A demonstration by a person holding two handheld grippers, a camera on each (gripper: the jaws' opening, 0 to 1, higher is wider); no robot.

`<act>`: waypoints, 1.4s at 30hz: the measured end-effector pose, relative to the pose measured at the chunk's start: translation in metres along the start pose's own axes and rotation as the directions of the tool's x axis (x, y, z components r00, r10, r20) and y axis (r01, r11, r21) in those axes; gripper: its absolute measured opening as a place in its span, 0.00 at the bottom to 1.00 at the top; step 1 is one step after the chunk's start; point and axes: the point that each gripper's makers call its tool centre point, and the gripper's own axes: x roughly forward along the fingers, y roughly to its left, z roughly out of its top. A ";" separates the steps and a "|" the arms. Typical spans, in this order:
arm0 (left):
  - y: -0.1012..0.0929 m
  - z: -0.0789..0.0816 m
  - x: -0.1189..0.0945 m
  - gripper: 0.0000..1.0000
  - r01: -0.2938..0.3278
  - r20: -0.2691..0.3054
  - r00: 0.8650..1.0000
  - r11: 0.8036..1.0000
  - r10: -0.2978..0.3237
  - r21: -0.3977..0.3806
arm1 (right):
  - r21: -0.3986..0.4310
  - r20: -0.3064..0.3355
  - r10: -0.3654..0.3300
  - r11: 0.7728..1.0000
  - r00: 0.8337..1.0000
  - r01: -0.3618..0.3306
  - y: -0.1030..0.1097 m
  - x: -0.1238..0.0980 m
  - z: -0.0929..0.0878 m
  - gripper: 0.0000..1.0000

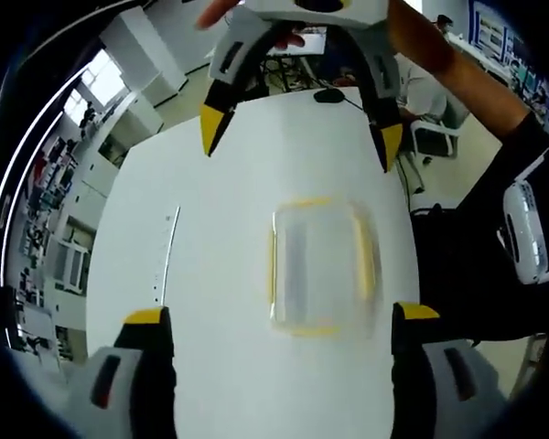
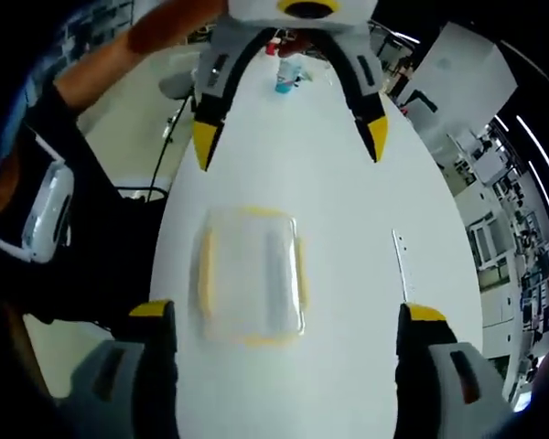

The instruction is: Snap each plastic latch of the storage box into its locked position after aligning the lid with the box until every specified latch is closed and the lid sits flush.

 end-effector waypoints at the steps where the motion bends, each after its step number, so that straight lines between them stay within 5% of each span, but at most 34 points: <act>1: 0.000 0.000 0.002 1.00 0.001 -0.003 1.000 1.000 -0.001 0.002 | 0.001 0.000 0.002 1.000 1.000 -0.002 0.000 0.002 0.000 1.00; 16: -0.007 -0.005 0.036 1.00 0.049 -0.011 0.999 0.999 -0.049 0.012 | -0.002 -0.041 0.054 0.999 0.998 -0.054 0.003 0.030 -0.013 1.00; 20: -0.013 0.003 0.042 1.00 0.071 0.026 0.997 0.997 -0.071 -0.004 | -0.003 -0.033 0.068 0.998 0.997 -0.068 0.006 0.034 -0.012 1.00; 24: -0.003 0.007 0.050 1.00 0.012 0.045 0.999 1.000 -0.013 0.024 | -0.010 -0.025 0.083 0.997 0.996 -0.083 0.009 0.042 -0.009 1.00; 29: -0.004 0.008 0.051 1.00 0.018 0.061 0.998 1.000 -0.019 0.010 | -0.012 -0.020 0.092 0.996 0.996 -0.092 0.010 0.048 -0.009 1.00; 42: -0.018 -0.007 0.069 1.00 0.075 0.038 0.997 0.997 -0.074 -0.008 | 0.003 -0.020 0.119 0.993 0.993 -0.119 0.014 0.062 -0.008 1.00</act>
